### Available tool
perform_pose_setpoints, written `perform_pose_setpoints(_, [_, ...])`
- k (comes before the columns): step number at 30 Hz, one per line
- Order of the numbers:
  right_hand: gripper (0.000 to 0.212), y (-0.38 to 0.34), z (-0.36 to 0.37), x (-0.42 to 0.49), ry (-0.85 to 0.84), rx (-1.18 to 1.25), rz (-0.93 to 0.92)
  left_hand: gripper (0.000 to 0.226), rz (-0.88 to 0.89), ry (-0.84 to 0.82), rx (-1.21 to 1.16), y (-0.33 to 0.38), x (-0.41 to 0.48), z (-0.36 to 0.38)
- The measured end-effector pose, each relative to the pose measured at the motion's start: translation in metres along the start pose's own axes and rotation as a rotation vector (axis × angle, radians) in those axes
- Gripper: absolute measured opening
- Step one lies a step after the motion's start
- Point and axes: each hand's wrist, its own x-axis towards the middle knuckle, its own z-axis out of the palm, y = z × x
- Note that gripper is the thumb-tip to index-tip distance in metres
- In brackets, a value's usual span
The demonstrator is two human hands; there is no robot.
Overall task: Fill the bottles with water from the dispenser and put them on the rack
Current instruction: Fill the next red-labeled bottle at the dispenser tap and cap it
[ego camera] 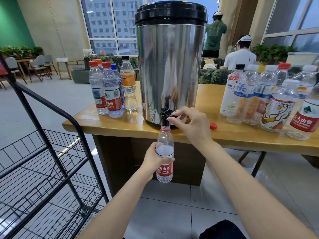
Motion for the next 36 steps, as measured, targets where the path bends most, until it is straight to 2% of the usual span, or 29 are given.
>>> perform_pose_setpoints(36, [0.038, -0.0001, -0.0005, 0.0000, 0.004, 0.010, -0.006, 0.066, 0.002, -0.003, -0.015, 0.0029, -0.0035, -0.0007])
